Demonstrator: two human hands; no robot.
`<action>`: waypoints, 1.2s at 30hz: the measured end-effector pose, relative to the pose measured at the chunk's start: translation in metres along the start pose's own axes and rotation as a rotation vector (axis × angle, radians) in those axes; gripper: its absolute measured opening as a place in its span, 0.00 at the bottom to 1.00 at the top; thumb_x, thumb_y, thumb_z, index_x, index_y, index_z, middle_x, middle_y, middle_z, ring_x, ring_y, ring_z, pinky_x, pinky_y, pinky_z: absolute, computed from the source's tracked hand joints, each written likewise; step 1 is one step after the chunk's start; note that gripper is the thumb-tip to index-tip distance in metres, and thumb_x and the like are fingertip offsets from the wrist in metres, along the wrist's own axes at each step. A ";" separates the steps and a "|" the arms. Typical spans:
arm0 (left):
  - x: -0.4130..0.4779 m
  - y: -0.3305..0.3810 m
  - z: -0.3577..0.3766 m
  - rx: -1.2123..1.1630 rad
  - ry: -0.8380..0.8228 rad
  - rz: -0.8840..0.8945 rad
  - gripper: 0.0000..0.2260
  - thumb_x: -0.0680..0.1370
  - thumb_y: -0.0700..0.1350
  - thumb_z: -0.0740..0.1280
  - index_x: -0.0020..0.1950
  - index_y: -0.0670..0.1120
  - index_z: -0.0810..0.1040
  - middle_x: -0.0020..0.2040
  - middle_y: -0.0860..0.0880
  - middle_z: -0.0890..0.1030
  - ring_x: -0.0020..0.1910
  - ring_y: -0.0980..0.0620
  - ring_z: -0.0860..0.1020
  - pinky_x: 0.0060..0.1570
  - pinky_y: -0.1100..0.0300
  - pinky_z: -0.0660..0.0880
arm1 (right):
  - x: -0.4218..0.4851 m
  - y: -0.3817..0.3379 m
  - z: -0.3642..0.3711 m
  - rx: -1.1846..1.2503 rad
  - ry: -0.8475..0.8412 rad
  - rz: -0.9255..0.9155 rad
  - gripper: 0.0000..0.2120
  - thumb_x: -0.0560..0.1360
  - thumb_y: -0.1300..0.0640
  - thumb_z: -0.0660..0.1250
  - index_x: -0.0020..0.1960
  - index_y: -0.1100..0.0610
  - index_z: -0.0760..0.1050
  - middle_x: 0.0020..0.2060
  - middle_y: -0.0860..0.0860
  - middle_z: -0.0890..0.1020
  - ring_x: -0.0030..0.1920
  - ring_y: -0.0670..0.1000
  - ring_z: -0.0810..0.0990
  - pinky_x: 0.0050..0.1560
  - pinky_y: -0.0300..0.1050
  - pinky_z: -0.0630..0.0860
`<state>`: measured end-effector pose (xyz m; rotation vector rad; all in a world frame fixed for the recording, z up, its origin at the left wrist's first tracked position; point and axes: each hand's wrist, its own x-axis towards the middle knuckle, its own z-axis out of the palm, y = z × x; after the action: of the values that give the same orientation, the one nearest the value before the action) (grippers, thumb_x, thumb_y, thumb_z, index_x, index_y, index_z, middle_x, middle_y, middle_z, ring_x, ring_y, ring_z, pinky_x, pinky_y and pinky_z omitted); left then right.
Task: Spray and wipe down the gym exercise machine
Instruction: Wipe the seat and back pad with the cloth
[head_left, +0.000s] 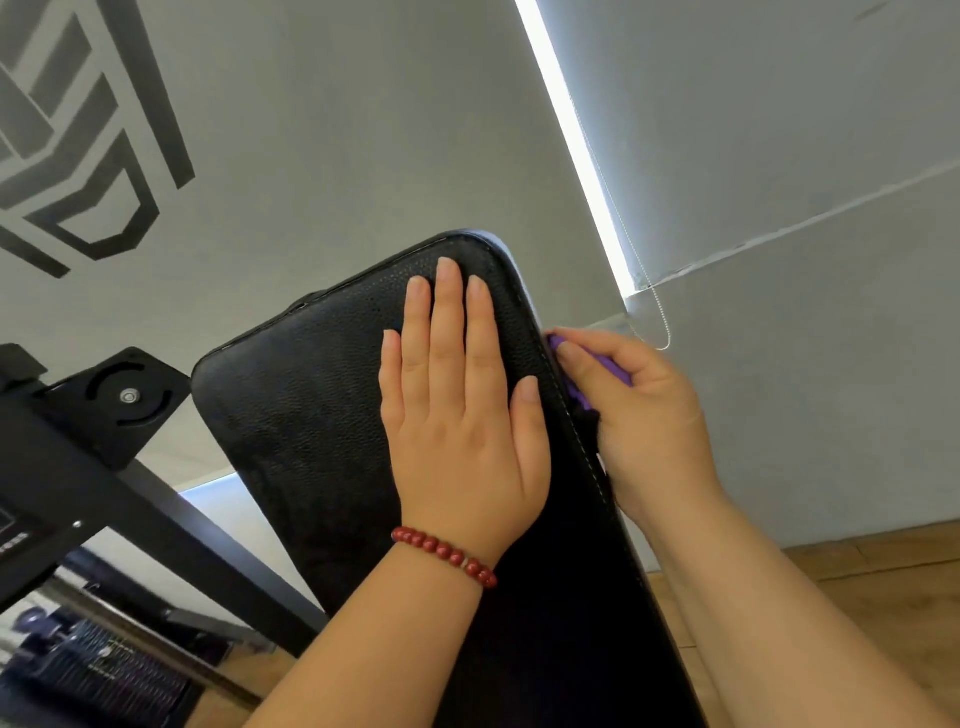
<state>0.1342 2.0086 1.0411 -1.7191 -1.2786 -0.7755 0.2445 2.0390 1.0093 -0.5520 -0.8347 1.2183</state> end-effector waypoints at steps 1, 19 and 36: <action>0.000 0.001 0.000 0.001 0.002 -0.002 0.27 0.81 0.50 0.51 0.78 0.39 0.52 0.78 0.45 0.52 0.78 0.47 0.49 0.77 0.49 0.45 | -0.008 0.004 -0.005 0.006 0.015 0.031 0.08 0.76 0.60 0.70 0.43 0.49 0.85 0.42 0.51 0.86 0.44 0.49 0.84 0.49 0.44 0.79; -0.006 0.004 0.004 -0.055 0.059 0.017 0.27 0.80 0.48 0.56 0.76 0.37 0.57 0.77 0.40 0.56 0.78 0.44 0.52 0.76 0.47 0.47 | 0.009 0.001 0.004 -0.029 0.034 0.039 0.09 0.76 0.59 0.70 0.39 0.51 0.83 0.36 0.52 0.85 0.37 0.49 0.80 0.45 0.49 0.80; -0.012 0.003 0.002 -0.045 0.007 0.027 0.28 0.80 0.50 0.54 0.77 0.37 0.53 0.77 0.42 0.52 0.78 0.44 0.50 0.76 0.48 0.45 | -0.034 0.002 -0.002 -0.248 0.066 -0.211 0.14 0.78 0.60 0.67 0.48 0.40 0.79 0.45 0.33 0.83 0.49 0.34 0.81 0.49 0.25 0.73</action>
<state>0.1336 2.0045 1.0289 -1.7644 -1.2391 -0.7993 0.2412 2.0067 0.9981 -0.6828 -0.9689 0.9050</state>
